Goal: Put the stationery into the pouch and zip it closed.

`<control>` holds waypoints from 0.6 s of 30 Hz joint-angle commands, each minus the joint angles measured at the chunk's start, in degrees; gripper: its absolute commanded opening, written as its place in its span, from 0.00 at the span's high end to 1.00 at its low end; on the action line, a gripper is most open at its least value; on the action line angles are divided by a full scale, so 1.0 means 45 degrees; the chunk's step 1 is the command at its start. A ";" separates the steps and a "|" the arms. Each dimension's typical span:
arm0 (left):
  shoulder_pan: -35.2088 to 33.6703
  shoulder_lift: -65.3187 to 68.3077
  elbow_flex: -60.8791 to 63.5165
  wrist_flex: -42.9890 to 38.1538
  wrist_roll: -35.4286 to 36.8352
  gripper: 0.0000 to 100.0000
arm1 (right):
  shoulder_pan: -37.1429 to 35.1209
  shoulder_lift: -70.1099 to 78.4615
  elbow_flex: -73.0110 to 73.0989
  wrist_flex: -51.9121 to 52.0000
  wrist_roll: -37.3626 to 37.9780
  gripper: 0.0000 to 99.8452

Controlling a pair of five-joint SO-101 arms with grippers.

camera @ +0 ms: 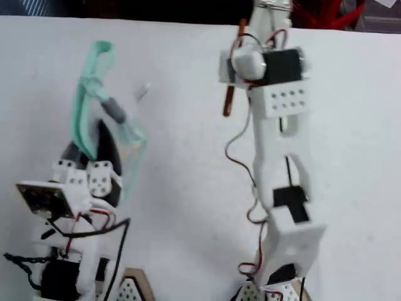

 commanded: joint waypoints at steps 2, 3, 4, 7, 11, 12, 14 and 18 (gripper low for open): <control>0.2667 -0.0068 -0.0039 -0.1172 -0.1368 0.97 | 0.1358 -0.3526 0.2286 -0.0322 0.0098 0.98; 0.2960 -0.0068 0.0059 -0.1641 -0.1543 0.97 | 0.1651 -0.3937 0.2911 -0.0440 0.0098 0.98; 0.3194 -0.0068 0.0195 -0.2129 -0.1700 0.97 | 0.1866 -0.4288 0.3634 -0.0615 0.0098 0.98; 0.3429 -0.0049 0.0762 -0.3243 -0.1817 0.97 | 0.2491 -0.5050 0.6115 -0.1514 0.0645 0.98; 0.3448 0.0147 0.0879 -0.3556 -0.2188 0.97 | 0.3077 -0.5812 0.9963 -0.3819 0.0781 0.98; 0.3487 0.0479 0.0703 -0.3770 -0.2383 0.97 | 0.3136 -0.6027 1.0862 -0.4503 0.0781 0.98; 0.3761 0.1670 0.0117 -0.4278 -0.2676 0.97 | 0.3155 -0.6476 1.2601 -0.5832 0.0781 0.98; 0.4210 0.5890 -0.2383 -0.4943 -0.2696 0.97 | 0.2921 -0.7668 1.5258 -0.7883 0.0781 0.98</control>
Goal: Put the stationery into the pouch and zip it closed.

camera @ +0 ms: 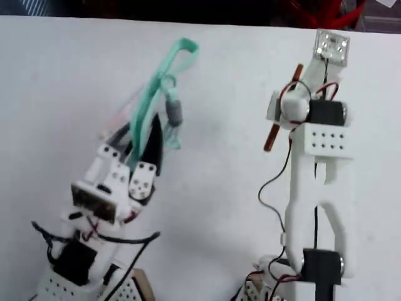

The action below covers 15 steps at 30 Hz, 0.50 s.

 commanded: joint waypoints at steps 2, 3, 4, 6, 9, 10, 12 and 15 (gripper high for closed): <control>0.0459 0.5089 -0.3829 -0.0742 -0.0098 0.97 | -0.0225 -0.1748 0.2325 -0.2237 0.0156 0.98; 0.0459 0.6066 -0.4415 -0.0742 -0.0098 0.97 | -0.0322 -0.2002 0.2774 -0.2647 0.0156 0.98; 0.0479 0.6847 -0.4864 -0.0762 -0.0098 0.97 | -0.0440 -0.2237 0.3223 -0.3136 0.0156 0.98; 0.0713 0.7863 -0.5372 -0.0840 -0.0078 0.97 | -0.0518 -0.2647 0.4142 -0.4073 0.0156 0.98; 0.1377 0.8664 -0.5529 -0.1387 -0.0098 0.97 | -0.0518 -0.2862 0.5216 -0.5480 0.0156 0.98; 0.1612 0.8918 -0.5411 -0.1915 -0.0098 0.97 | -0.0518 -0.2862 0.5451 -0.5929 0.0156 0.98; 0.1963 0.9387 -0.5021 -0.3282 -0.0098 0.97 | -0.0440 -0.2862 0.5880 -0.6593 0.0156 0.98; 0.2178 1.0559 -0.4493 -0.5529 -0.0137 0.97 | -0.0498 -0.2862 0.6330 -0.7140 0.0156 0.98</control>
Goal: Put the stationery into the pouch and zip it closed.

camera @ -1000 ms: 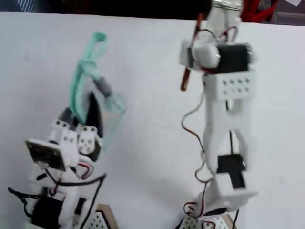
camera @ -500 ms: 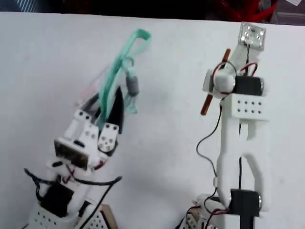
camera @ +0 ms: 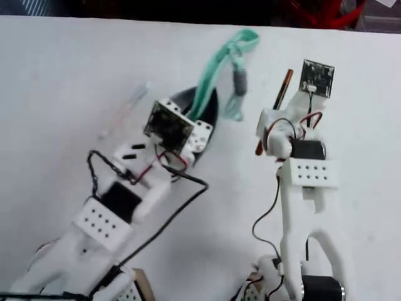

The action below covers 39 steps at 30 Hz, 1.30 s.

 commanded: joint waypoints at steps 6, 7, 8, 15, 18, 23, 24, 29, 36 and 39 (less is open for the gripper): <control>-0.0049 0.2647 0.1016 -0.2989 -0.0176 0.97 | -0.0088 -0.0440 0.0567 -0.1241 0.0156 0.98; -0.0127 0.2667 0.1270 -0.2989 -0.0176 0.97 | -0.0088 -0.0440 0.0625 -0.1358 0.0156 0.98; -0.0205 0.2589 0.1524 -0.2989 -0.0176 0.97 | -0.0127 -0.0440 0.0684 -0.1455 0.0156 0.98; -0.0791 -0.0264 0.4024 -0.1133 -0.0078 0.83 | -0.0127 -0.0440 0.0723 -0.1475 0.0156 0.98; -0.0811 -0.2452 0.4181 0.1700 -0.0078 0.82 | -0.0147 -0.0440 0.0723 -0.1475 0.0156 0.98; -0.0733 -0.6554 0.4259 0.4923 -0.0078 0.82 | -0.0147 -0.0440 0.0723 -0.1436 0.0156 0.98; -0.0791 -0.7316 0.4259 0.5236 -0.0059 0.82 | -0.0147 -0.0459 0.0723 -0.1436 0.0156 0.98; -0.0791 -0.9407 0.4591 0.5841 -0.0059 0.82 | -0.0107 -0.0752 0.0625 -0.1358 0.0156 0.98; -0.0772 -0.9074 0.6408 0.3302 -0.0059 0.82 | -0.0166 -0.4816 -0.0586 -0.0107 0.0293 0.98; -0.0791 -0.9074 0.6466 0.3243 -0.0059 0.82 | -0.0830 -0.6769 -0.1504 -0.0088 0.1387 0.98</control>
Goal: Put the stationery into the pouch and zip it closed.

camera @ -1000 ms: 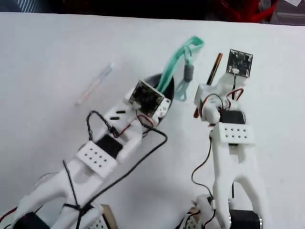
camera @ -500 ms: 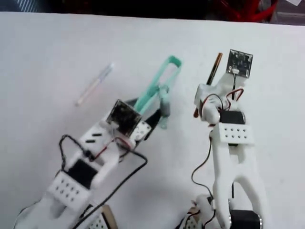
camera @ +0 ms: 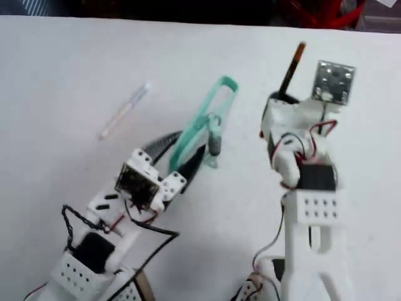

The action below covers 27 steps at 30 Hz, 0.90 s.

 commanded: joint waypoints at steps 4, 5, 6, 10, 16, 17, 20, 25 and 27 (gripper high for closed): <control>-0.0049 -0.0029 0.0000 -0.0430 0.0000 0.82 | -0.2374 -0.3038 -0.2129 -0.1534 0.2813 0.98; -0.0029 -0.0029 0.0000 -0.0430 0.0000 0.82 | -0.2862 -0.3038 -0.2286 -0.1924 0.3145 0.98; -0.0029 -0.0029 0.0000 -0.0430 0.0000 0.82 | -0.3272 -0.3018 -0.2364 -0.2256 0.3360 0.98; -0.0088 -0.0029 0.0078 -0.0430 0.0000 0.82 | -0.4308 -0.2452 -0.2442 -0.2940 0.3399 0.98; -0.0088 -0.0049 0.0176 -0.0527 -0.0039 0.82 | -0.4444 -0.0869 -0.2364 -0.4269 0.3380 0.98; -0.0088 -0.0049 0.0176 -0.0527 -0.0039 0.82 | -0.4444 -0.0674 -0.2364 -0.4132 0.3360 0.98; -0.0088 -0.0049 0.0176 -0.0527 -0.0059 0.82 | -0.4405 -0.0400 -0.2364 -0.3350 0.2422 0.98; -0.0361 -0.0049 0.0137 -0.0547 -0.0020 0.82 | -0.3976 -0.1045 -0.2383 -0.2432 0.1074 0.98; -0.0557 -0.0049 0.0098 -0.0606 -0.0020 0.82 | -0.4151 -0.1241 -0.1973 -0.2315 0.1055 0.98</control>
